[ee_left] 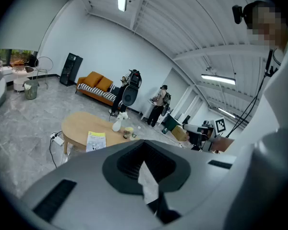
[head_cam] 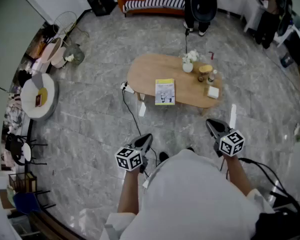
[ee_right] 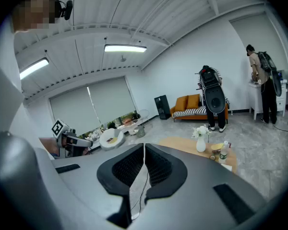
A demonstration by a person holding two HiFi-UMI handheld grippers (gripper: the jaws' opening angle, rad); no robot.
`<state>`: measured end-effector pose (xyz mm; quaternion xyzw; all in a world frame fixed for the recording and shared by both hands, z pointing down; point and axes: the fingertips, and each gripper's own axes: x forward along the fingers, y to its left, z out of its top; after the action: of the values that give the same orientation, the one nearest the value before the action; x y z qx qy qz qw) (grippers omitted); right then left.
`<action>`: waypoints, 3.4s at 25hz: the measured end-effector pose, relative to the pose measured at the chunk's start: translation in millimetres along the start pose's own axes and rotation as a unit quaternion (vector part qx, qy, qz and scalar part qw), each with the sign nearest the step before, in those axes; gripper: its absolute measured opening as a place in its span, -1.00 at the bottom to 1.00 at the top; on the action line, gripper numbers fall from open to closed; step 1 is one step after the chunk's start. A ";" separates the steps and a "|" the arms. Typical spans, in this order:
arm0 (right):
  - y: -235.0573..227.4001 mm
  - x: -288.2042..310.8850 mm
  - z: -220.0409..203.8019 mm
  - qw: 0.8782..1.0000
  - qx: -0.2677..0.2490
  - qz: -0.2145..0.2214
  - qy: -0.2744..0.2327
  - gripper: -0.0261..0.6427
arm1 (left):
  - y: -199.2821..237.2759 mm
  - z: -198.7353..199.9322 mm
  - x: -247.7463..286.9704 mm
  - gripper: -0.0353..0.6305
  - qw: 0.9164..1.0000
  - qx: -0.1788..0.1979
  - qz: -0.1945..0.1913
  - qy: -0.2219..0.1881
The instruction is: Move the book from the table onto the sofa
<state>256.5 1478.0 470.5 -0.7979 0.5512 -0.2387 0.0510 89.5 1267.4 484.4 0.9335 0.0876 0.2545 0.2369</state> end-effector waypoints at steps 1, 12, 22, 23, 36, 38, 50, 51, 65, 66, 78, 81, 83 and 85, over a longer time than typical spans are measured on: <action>-0.3 0.5 0.4 1.000 0.000 -0.001 0.000 -0.81 | 0.4 0.3 1.1 -0.89 1.000 0.000 -0.001 0.000; 4.5 5.4 3.9 1.000 0.001 -0.006 0.001 -0.81 | 5.8 5.4 -1.7 -0.89 1.000 -0.001 -0.008 0.001; 4.6 6.6 -2.2 1.000 0.012 -0.019 0.000 -0.80 | 15.9 4.6 -0.3 -0.89 1.000 0.003 -0.015 0.002; 5.4 8.5 -3.2 1.000 0.011 -0.020 0.003 -0.80 | 18.1 5.8 -0.4 -0.89 1.000 0.005 -0.016 0.002; 32.9 31.3 -9.3 0.998 0.021 -0.056 0.006 -0.80 | 55.4 20.4 -20.1 -0.89 0.999 0.020 -0.038 0.011; 38.2 34.9 -8.2 0.998 0.025 -0.058 -0.001 -0.80 | 62.1 19.8 -22.4 -0.89 0.999 0.020 -0.041 0.012; 32.2 55.0 -7.6 0.997 0.068 -0.034 -0.017 -0.80 | 90.5 15.2 -15.1 -0.89 0.999 0.004 -0.022 0.024; 27.2 60.4 -7.4 0.997 0.072 -0.029 -0.015 -0.80 | 92.9 16.2 -12.1 -0.89 0.999 0.005 -0.020 0.026; -58.2 174.1 15.2 0.995 0.074 0.051 0.040 -0.80 | 135.6 62.6 70.7 -0.89 0.999 -0.034 0.018 0.032; -66.9 179.4 16.6 0.995 0.075 0.055 0.046 -0.80 | 137.5 67.3 79.4 -0.89 0.999 -0.038 0.021 0.033; -131.1 226.4 -10.5 0.980 0.114 0.110 0.117 -0.79 | 158.3 96.3 163.9 -0.89 0.996 -0.036 0.056 0.064; -127.0 240.9 -22.7 0.975 0.117 0.128 0.136 -0.79 | 160.5 99.6 173.9 -0.89 0.995 -0.036 0.055 0.072; -124.4 252.4 -32.1 0.973 0.119 0.137 0.145 -0.79 | 165.4 96.8 179.3 -0.89 0.995 -0.035 0.054 0.080; -122.8 261.9 -40.4 0.970 0.125 0.140 0.153 -0.78 | 171.3 94.2 181.4 -0.89 0.994 -0.034 0.056 0.093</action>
<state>416.8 1296.1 633.5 -0.6545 0.6245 -0.4148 0.0982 300.7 1132.1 575.1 0.9006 0.0485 0.3557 0.2452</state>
